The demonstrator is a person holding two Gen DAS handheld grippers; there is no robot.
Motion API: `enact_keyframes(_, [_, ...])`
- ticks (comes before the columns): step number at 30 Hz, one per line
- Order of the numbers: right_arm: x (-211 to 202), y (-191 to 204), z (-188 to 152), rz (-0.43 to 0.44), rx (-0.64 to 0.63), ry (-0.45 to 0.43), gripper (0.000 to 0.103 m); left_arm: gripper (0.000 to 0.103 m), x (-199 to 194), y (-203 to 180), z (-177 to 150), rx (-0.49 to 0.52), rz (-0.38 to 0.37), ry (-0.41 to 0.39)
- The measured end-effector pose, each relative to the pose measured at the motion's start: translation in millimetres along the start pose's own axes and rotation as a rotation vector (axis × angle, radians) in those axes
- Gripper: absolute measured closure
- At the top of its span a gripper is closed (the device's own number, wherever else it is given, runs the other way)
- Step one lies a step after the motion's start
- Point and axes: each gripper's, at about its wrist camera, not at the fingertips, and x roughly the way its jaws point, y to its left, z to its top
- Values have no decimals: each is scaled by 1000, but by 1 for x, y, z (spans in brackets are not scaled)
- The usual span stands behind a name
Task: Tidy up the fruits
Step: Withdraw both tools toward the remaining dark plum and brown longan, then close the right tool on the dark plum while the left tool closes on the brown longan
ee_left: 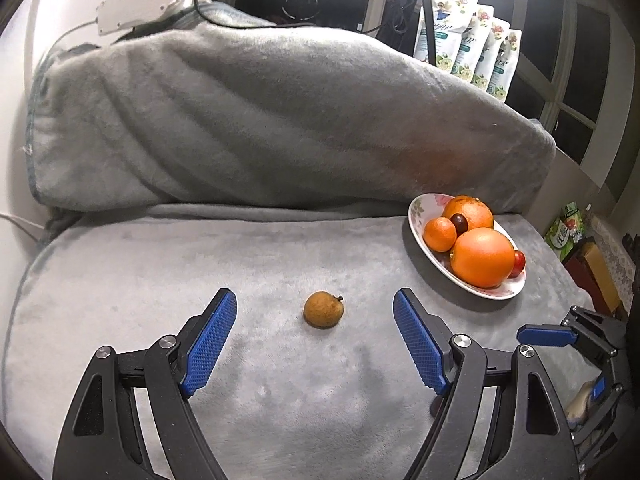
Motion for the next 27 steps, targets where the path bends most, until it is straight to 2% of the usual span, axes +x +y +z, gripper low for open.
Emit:
enact_keyframes(9, [7, -5, -2, 17, 40, 16, 14, 38, 7, 3, -7, -14, -26, 30])
enact_keyframes(14, [11, -5, -5, 40, 45, 29, 31, 54, 14, 1, -12, -3, -60, 62])
enact_keyframes(18, [16, 1, -7, 57, 21, 51, 41, 57, 21, -2, -13, 0, -67, 81])
enact_keyframes(24, [22, 8, -7, 65, 9, 66, 43, 61, 33, -3, -9, 0, -68, 101])
enact_keyframes(27, [24, 6, -8, 69, 19, 73, 52, 61, 39, -2, -6, -3, -67, 109])
